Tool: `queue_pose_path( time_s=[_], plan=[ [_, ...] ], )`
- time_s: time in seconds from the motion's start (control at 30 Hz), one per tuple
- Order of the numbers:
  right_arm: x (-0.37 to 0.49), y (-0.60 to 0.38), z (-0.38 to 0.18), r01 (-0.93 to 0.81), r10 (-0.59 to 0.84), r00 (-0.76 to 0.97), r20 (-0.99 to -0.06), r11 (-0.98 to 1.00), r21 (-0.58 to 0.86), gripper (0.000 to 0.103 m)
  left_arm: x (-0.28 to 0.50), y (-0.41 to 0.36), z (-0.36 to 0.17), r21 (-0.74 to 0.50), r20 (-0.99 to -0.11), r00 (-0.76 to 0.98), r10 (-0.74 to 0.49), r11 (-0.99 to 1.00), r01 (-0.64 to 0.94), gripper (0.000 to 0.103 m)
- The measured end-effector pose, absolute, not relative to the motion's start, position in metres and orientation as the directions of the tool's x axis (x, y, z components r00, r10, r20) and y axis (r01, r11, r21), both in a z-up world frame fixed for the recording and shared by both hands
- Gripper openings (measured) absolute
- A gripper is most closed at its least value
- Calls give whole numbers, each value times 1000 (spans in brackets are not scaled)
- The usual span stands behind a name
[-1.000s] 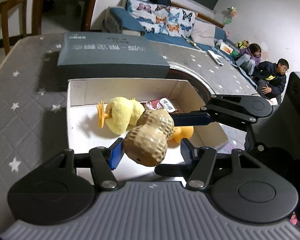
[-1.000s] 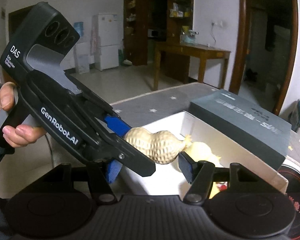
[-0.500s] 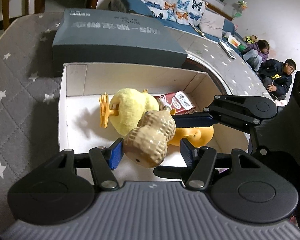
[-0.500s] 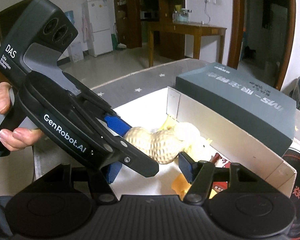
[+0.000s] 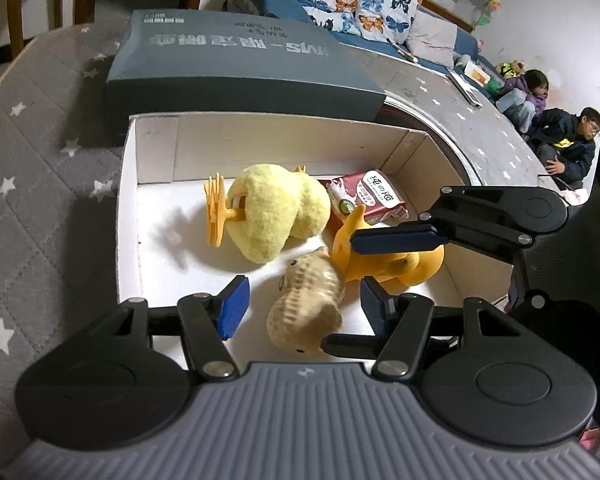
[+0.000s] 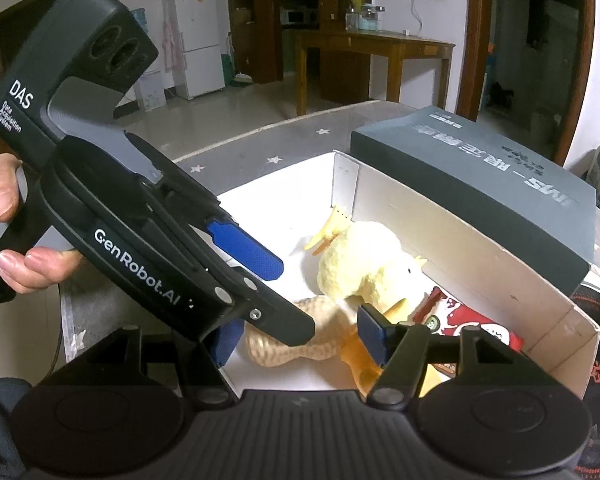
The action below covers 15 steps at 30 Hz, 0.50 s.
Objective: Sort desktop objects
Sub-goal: 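Lift the beige peanut with the left gripper and carry it over the white box, then lower the peanut into the white box and open the left gripper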
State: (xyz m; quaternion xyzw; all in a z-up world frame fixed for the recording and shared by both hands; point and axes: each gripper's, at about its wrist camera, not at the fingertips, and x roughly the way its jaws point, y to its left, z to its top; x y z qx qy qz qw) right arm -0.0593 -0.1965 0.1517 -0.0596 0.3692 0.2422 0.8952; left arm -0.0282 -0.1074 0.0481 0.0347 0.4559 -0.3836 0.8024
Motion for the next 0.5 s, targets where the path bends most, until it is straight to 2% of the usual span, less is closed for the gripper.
queue_pose_path(
  time_s=[0.03,0.2,0.3,0.43,0.47,0.5],
  plan=[
    [-60,-198,152,-474,389,613,-688,878,73,70,-30,-107,49,-287,-758,296,-581,705,649,61],
    [-67,-202,154,-453,382,630,-676,888,78,72,-37,-108,55,-242,-758,339,-557,723,647,64],
    [-72,-204,155,-432,364,651,-666,899,70,82,-42,-110,59,-205,-755,375,-537,738,643,68],
    [-80,-209,159,-407,352,671,-652,911,72,85,-49,-112,65,-160,-750,418,-512,754,637,70],
    [-82,-211,160,-398,346,680,-647,915,72,87,-51,-112,66,-152,-747,428,-508,758,634,72],
    [-84,-212,161,-388,340,688,-641,919,70,91,-53,-112,68,-142,-744,441,-503,763,631,80]
  ],
)
